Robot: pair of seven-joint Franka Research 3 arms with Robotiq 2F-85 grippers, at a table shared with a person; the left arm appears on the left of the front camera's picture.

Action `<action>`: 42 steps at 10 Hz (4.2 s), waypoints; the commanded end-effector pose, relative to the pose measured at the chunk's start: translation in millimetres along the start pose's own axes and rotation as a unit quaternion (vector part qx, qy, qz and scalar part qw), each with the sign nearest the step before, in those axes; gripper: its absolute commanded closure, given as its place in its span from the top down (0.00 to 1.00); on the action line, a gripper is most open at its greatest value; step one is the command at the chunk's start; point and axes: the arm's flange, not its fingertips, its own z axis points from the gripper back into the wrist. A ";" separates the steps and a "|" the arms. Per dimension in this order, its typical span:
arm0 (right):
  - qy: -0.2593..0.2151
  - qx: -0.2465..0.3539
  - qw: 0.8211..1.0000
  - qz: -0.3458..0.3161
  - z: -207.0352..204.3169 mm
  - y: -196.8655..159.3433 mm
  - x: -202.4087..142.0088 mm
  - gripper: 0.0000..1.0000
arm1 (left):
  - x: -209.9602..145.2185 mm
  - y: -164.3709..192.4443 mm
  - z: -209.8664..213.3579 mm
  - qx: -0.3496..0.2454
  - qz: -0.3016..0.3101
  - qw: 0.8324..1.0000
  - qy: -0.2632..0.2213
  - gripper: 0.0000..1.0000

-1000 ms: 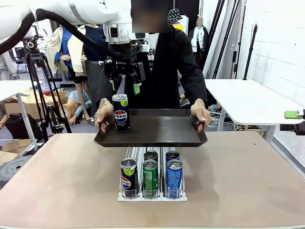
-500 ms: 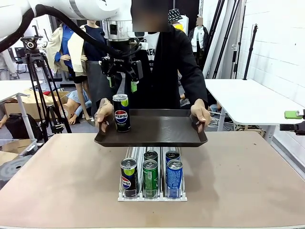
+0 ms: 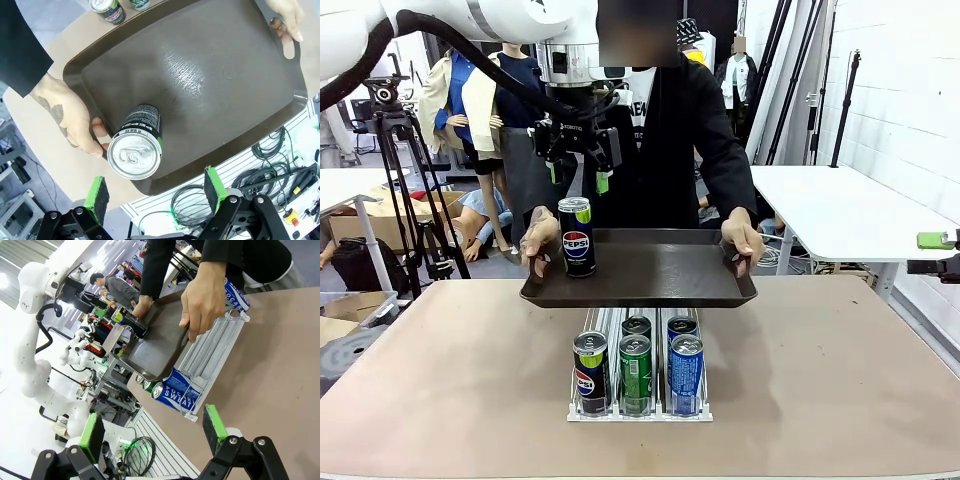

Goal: Retrieve and hand over the desired beverage to the person.
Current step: Pick up another can of the same type that the person held from the Automatic Can Dispenser.

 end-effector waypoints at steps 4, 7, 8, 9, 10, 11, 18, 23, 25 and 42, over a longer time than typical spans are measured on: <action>-0.013 0.010 1.000 0.009 -2.4 -1.0 2.2 1.00 | -0.9 -0.8 0.5 -0.005 0.000 1.000 -0.002 1.00; -0.013 0.010 1.000 0.009 -2.4 -1.0 2.2 1.00 | -0.9 -0.8 0.5 -0.005 0.000 1.000 -0.002 1.00; -0.013 0.010 1.000 0.009 -2.4 -1.0 2.2 1.00 | 0.0 0.0 0.0 0.000 0.000 1.000 0.000 1.00; -0.013 0.010 1.000 0.009 -2.4 -1.0 2.2 1.00 | -16.6 8.6 16.5 -0.014 0.027 0.999 -0.019 1.00; -0.013 0.010 1.000 0.009 -2.4 -1.0 2.2 1.00 | -33.1 13.1 31.6 -0.030 0.045 0.998 -0.035 1.00; -0.013 0.010 1.000 0.009 -2.4 -1.0 2.2 1.00 | -47.9 13.9 49.4 -0.040 0.055 0.996 -0.051 1.00; -0.013 0.010 1.000 0.009 -2.4 -1.0 2.2 1.00 | -140.4 138.6 64.0 -0.196 0.173 0.955 -0.142 1.00; -0.013 0.010 1.000 0.009 -2.4 -1.0 2.2 1.00 | -236.7 179.8 53.3 -0.268 0.199 0.907 -0.256 1.00; -0.013 0.010 1.000 0.009 -2.4 -1.0 2.2 1.00 | -220.3 186.4 74.5 -0.256 0.208 0.914 -0.236 1.00; -0.013 0.010 1.000 0.009 -2.4 -1.0 2.2 1.00 | -246.1 388.2 -7.7 -0.434 0.350 0.814 -0.162 1.00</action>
